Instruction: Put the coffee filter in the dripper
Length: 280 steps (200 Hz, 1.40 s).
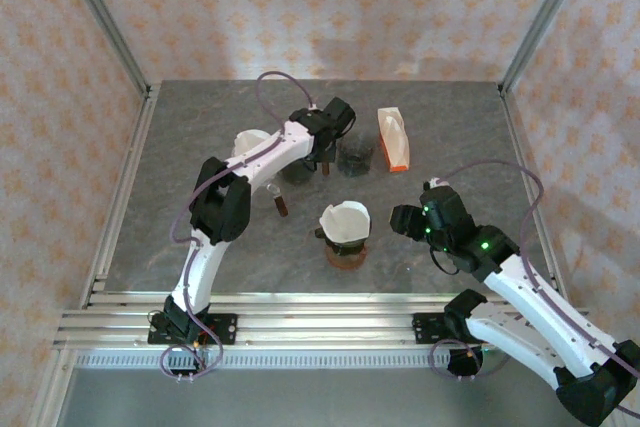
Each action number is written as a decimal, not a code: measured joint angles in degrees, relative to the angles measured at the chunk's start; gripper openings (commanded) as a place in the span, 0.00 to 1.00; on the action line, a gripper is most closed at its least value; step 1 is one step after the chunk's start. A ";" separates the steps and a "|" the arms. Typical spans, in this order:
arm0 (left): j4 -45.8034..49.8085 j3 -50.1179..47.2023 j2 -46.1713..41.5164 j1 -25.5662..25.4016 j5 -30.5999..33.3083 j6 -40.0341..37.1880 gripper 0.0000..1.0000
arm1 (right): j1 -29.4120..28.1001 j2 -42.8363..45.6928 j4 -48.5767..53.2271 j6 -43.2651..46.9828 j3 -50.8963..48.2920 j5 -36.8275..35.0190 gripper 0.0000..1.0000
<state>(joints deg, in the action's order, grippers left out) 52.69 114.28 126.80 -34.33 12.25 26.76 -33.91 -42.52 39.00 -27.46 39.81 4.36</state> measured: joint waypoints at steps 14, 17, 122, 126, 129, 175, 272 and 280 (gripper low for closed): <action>0.55 1.66 0.00 0.00 0.00 0.09 0.00 | 0.00 0.20 -0.02 -0.20 -0.61 0.00 0.64; 0.68 2.03 0.00 0.00 0.00 0.09 0.00 | 0.00 0.28 0.00 -0.24 -0.74 0.00 0.64; 5.01 7.67 -3.15 -0.48 -2.84 -0.61 0.00 | 0.02 4.70 2.23 -1.07 -2.29 -0.31 0.65; 5.38 8.09 -3.67 -0.72 -2.82 -0.92 0.00 | 0.02 4.81 2.27 -1.07 -2.32 -0.31 0.65; 5.55 8.41 -4.07 -0.87 -2.82 -1.03 0.00 | 0.02 4.85 2.34 -1.07 -2.34 -0.33 0.65; 8.90 10.08 -15.43 -6.88 -2.73 -3.80 0.00 | 0.02 5.95 3.45 -1.09 -2.45 -0.48 0.65; 12.57 -12.22 -47.36 -18.71 1.60 -2.93 0.00 | 0.00 7.13 3.80 -1.51 -4.59 -0.02 0.65; 12.57 -15.26 -49.66 -19.52 1.88 -2.16 0.00 | 0.02 7.30 3.80 -1.73 -5.09 0.26 0.65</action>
<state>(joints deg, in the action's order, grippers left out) 65.25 99.02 77.14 -53.84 14.13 24.60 -33.89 -35.22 42.81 -29.19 34.72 4.62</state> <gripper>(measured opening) 0.043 0.651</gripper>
